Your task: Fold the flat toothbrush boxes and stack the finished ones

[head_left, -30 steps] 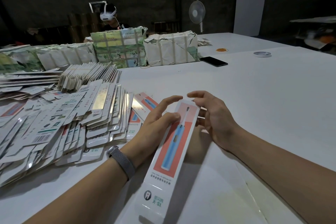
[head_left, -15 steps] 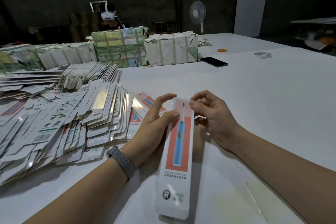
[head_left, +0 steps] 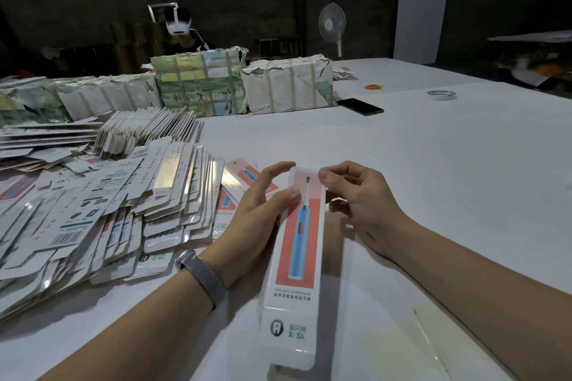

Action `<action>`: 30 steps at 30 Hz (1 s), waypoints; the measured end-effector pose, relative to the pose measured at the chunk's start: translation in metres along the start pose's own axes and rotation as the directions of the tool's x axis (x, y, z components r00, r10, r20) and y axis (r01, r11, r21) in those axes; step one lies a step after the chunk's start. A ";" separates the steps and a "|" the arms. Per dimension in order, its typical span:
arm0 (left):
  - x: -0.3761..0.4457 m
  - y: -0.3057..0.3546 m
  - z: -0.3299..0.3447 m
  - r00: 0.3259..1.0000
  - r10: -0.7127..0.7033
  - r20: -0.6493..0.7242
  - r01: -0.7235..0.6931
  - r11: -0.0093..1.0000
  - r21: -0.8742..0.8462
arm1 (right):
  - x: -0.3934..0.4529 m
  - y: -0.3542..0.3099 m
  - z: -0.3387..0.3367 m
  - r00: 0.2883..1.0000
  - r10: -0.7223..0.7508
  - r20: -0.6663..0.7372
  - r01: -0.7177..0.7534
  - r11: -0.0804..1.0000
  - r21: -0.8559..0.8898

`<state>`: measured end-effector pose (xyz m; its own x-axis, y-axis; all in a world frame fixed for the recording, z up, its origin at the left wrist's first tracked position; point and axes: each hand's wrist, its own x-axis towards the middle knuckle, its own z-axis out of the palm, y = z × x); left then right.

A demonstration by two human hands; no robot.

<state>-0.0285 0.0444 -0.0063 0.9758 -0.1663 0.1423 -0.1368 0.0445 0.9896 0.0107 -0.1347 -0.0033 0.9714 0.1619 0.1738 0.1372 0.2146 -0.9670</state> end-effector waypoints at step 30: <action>0.020 -0.020 -0.002 0.993 0.013 -0.118 -0.015 1.000 -0.017 | -0.067 -0.139 -0.229 0.939 -0.152 -0.307 -0.332 -0.185 -0.925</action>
<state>-0.0060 0.0423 -0.0231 0.9872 -0.0486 0.1520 -0.1488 0.0640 0.9868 -0.0291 -0.3955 0.0765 0.9512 -0.1765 0.2530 -0.1690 -0.9843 -0.0514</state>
